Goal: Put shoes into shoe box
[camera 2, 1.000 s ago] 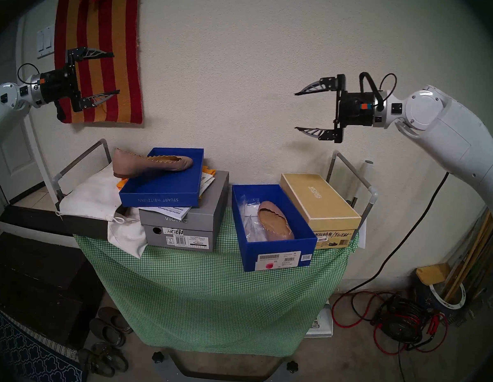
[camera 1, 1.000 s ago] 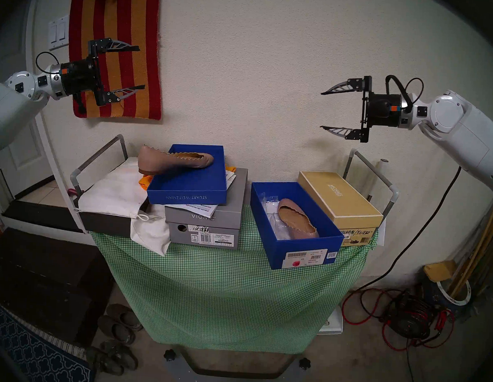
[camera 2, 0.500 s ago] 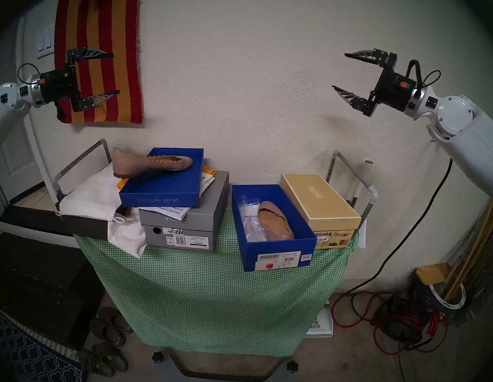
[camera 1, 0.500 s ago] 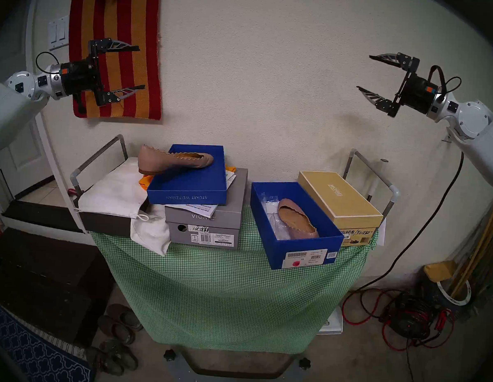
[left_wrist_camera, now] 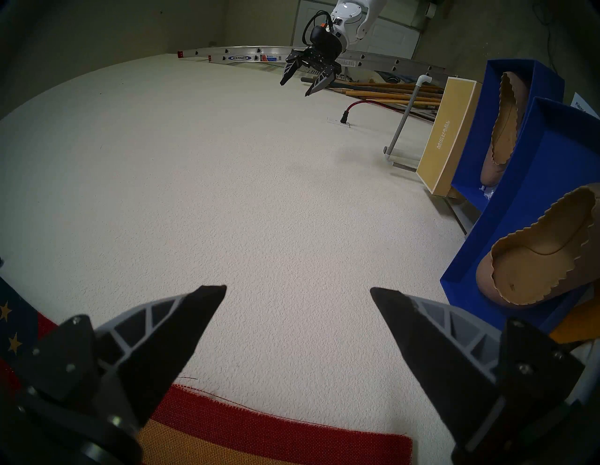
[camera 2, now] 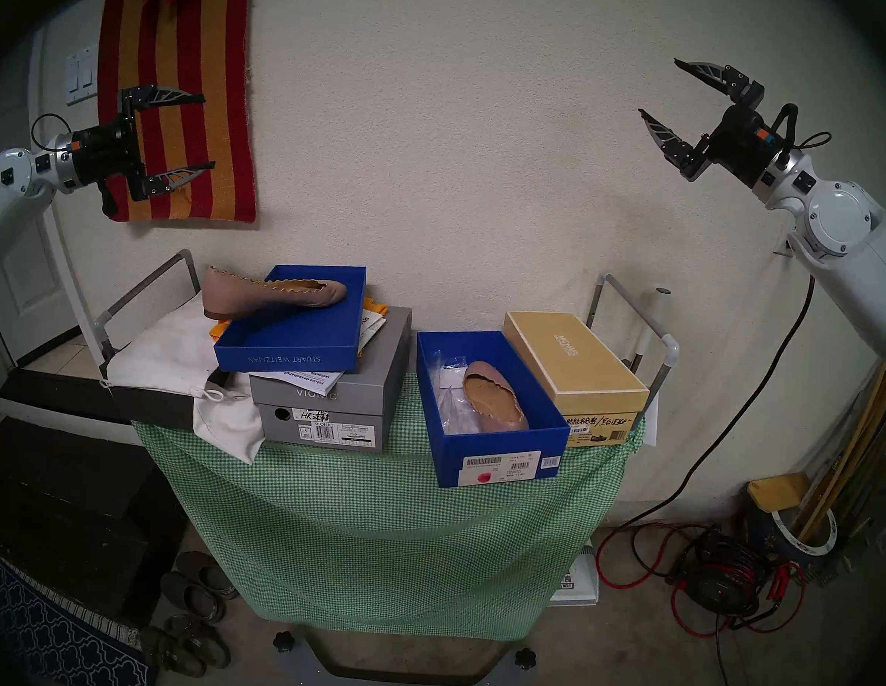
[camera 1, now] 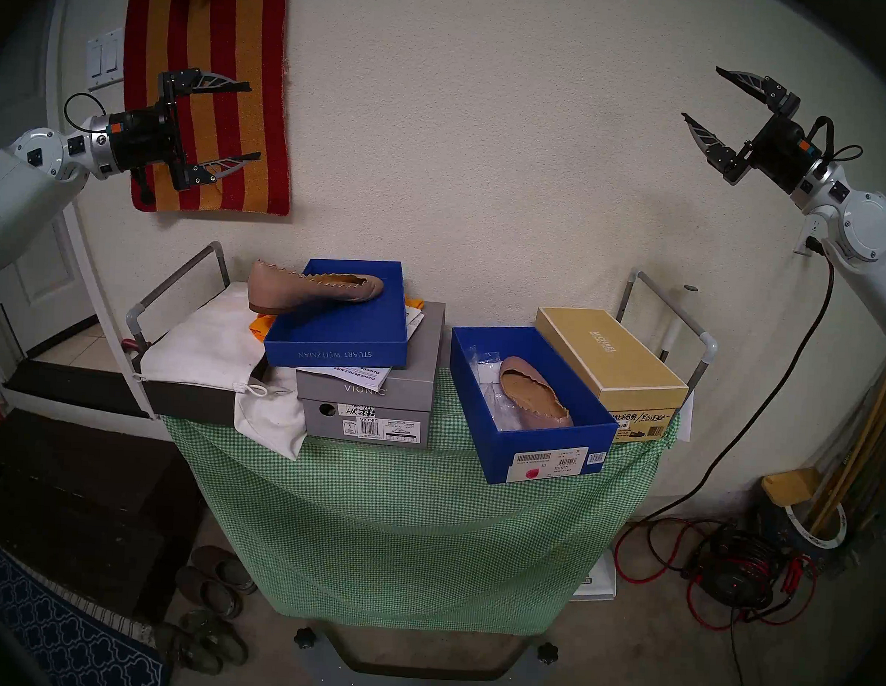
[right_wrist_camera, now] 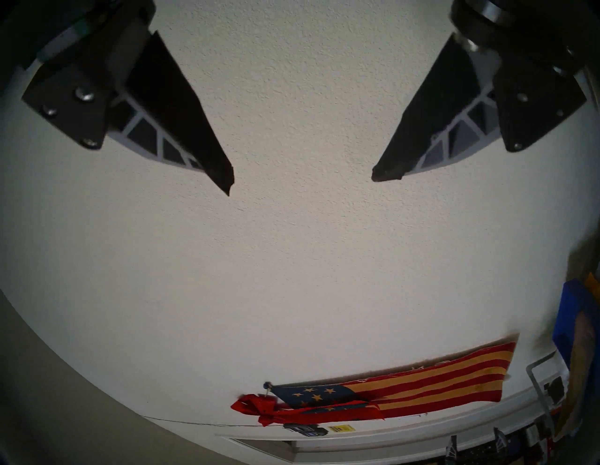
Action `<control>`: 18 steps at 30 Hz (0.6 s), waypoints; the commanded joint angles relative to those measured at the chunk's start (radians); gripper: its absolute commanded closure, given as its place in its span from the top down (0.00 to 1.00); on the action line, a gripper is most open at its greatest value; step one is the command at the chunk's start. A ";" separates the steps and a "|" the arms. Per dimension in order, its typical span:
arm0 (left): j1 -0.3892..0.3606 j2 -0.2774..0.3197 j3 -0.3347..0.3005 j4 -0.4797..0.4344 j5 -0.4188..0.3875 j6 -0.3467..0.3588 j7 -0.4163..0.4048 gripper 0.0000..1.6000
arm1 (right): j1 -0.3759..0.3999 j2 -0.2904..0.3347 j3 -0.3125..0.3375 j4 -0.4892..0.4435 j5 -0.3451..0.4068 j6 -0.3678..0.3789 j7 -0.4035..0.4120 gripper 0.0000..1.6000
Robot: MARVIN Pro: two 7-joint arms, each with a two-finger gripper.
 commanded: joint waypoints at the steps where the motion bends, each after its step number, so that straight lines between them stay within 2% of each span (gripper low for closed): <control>1: -0.014 -0.002 -0.006 0.010 0.003 0.001 -0.010 1.00 | -0.039 0.051 0.015 -0.073 -0.023 0.059 -0.127 1.00; 3: -0.030 -0.003 -0.011 0.016 0.014 0.001 -0.020 1.00 | -0.041 0.052 0.014 -0.078 -0.025 0.063 -0.137 1.00; 6: -0.071 -0.006 -0.023 0.021 0.034 0.001 -0.047 1.00 | -0.050 0.059 0.014 -0.099 -0.039 0.083 -0.188 1.00; 7: -0.091 -0.012 -0.028 0.022 0.045 0.001 -0.061 1.00 | -0.058 0.065 0.013 -0.116 -0.052 0.101 -0.229 1.00; 14: -0.144 -0.049 -0.046 0.008 0.062 0.001 -0.082 1.00 | -0.079 0.077 0.009 -0.162 -0.089 0.152 -0.356 1.00; 18: -0.160 -0.072 -0.042 -0.008 0.078 0.001 -0.094 1.00 | -0.086 0.081 0.008 -0.177 -0.103 0.172 -0.395 1.00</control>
